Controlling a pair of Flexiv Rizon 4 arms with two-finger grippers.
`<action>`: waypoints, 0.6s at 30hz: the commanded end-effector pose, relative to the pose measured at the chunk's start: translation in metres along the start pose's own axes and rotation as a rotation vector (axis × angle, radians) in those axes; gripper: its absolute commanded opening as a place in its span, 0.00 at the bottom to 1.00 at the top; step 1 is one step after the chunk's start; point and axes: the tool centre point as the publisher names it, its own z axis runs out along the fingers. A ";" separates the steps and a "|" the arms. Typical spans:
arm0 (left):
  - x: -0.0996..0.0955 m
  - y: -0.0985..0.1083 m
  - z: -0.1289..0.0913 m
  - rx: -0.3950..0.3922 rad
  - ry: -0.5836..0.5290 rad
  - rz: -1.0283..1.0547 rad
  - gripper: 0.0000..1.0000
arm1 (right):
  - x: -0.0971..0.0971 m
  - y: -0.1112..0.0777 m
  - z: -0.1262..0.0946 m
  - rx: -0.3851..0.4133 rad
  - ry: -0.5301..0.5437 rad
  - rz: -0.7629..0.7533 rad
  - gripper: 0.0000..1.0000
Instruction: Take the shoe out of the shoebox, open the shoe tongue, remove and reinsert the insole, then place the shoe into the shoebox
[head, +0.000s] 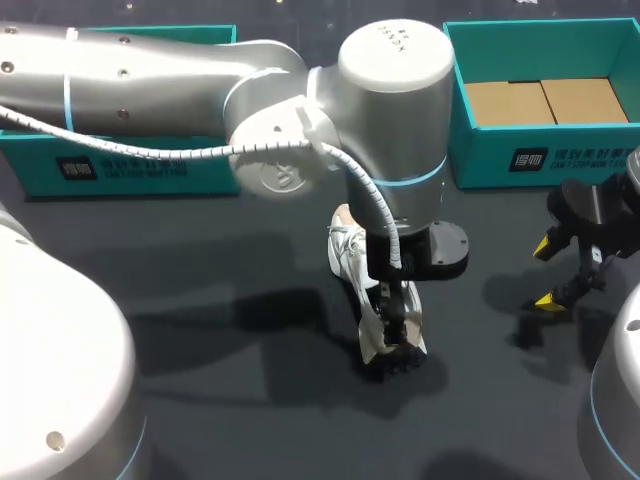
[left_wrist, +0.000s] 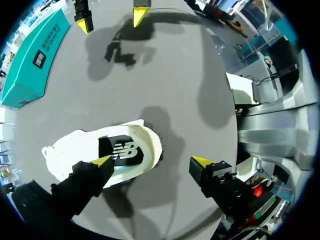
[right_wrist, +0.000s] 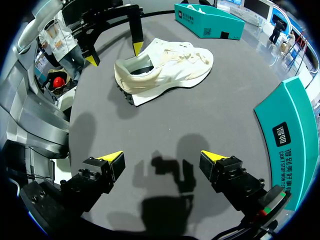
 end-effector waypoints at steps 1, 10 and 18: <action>0.000 -0.006 0.012 0.007 -0.010 -0.036 1.00 | 0.002 -0.001 0.000 0.000 -0.003 0.000 1.00; 0.005 -0.015 0.024 -0.016 -0.078 -0.134 1.00 | 0.002 -0.001 0.000 0.000 -0.003 0.000 1.00; 0.002 -0.017 0.037 -0.019 -0.072 -0.172 1.00 | 0.002 -0.001 0.000 0.000 -0.003 0.000 1.00</action>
